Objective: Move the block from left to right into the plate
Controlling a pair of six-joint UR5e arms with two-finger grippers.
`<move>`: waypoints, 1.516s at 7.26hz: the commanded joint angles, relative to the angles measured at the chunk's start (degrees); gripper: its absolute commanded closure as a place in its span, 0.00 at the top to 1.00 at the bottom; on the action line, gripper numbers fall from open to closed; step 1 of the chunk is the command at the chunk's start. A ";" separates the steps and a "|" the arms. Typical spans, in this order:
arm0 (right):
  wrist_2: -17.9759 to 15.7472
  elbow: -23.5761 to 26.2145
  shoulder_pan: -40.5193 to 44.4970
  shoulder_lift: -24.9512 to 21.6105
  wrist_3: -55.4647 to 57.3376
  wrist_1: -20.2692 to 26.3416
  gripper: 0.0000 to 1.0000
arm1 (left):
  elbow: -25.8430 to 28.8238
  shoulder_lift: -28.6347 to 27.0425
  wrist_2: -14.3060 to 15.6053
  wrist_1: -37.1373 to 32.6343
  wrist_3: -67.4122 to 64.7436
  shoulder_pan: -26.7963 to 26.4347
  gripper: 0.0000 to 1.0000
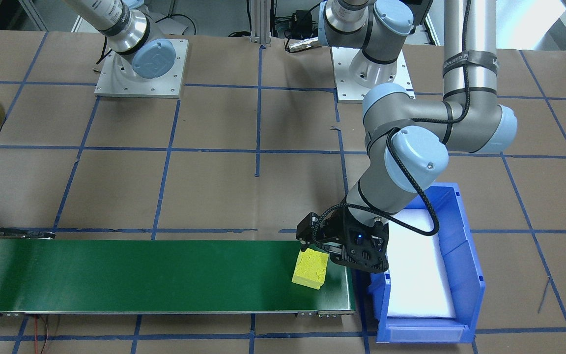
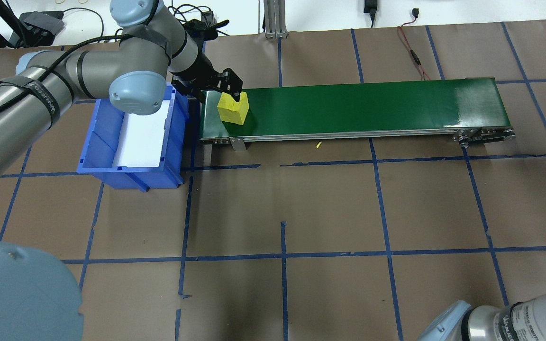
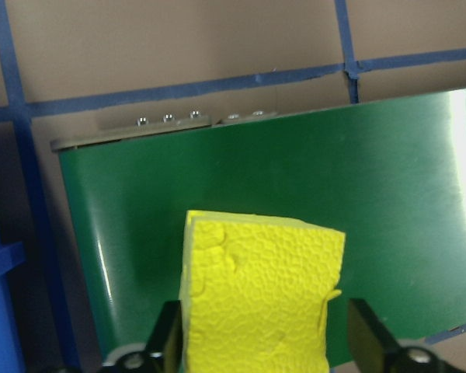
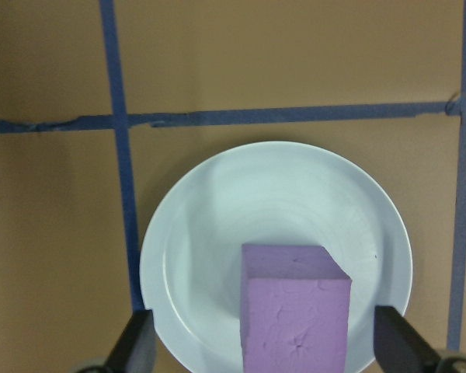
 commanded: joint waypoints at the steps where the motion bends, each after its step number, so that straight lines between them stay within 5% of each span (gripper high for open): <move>1: 1.19 -2.13 5.26 -4.01 -0.21 6.52 1.00 | 0.76 6.66 8.25 -9.49 0.16 0.75 1.00; 5: 0.32 -2.32 14.49 -15.59 5.55 17.28 1.00 | -1.17 23.34 8.72 -27.14 0.51 8.49 1.00; 7: -0.38 -2.23 18.97 -18.16 10.68 21.59 1.00 | -0.90 25.23 11.51 -28.70 0.51 8.67 1.00; 11: -4.51 -2.75 33.45 -19.75 29.70 21.69 1.00 | -0.90 25.68 12.59 -30.19 0.51 8.49 1.00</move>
